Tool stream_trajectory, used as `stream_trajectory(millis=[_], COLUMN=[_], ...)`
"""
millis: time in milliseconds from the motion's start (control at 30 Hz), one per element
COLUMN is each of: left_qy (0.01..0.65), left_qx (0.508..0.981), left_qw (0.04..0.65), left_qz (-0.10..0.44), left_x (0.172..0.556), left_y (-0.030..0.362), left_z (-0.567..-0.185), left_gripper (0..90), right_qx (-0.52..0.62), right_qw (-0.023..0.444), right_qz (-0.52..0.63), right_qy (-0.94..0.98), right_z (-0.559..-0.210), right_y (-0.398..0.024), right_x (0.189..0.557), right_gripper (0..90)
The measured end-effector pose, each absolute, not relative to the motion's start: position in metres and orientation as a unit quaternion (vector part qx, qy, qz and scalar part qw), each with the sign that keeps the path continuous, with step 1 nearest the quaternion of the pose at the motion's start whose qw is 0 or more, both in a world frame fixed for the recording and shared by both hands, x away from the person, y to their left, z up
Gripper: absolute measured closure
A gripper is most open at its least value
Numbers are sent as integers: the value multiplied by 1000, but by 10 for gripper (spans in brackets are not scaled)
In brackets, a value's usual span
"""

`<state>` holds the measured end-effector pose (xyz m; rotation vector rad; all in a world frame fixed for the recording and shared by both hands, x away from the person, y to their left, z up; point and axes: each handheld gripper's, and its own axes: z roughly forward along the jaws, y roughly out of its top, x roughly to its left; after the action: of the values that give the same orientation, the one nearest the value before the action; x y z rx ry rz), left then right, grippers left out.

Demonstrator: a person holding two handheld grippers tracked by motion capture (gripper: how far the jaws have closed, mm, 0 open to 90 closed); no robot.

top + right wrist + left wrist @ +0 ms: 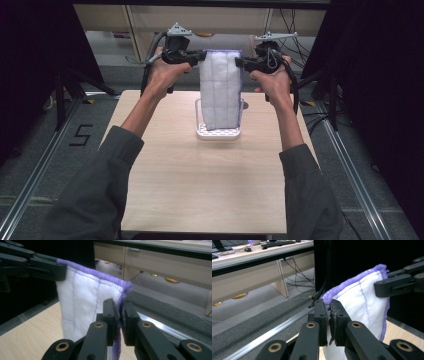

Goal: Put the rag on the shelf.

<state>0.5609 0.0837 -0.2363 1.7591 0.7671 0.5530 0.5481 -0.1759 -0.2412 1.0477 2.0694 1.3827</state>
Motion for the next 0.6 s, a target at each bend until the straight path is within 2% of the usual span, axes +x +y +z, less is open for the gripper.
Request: stream_trajectory(millis=[600], left_qy=[370], left_qx=[725], left_qw=[539], left_qz=[218], left_x=[607], left_y=[83], left_z=[-280], left_gripper=[838], right_qx=[424], right_qw=[240], right_qz=[457], right_qy=[744], right_z=[-280], right_y=[-157], right_x=[598], right_gripper=[834])
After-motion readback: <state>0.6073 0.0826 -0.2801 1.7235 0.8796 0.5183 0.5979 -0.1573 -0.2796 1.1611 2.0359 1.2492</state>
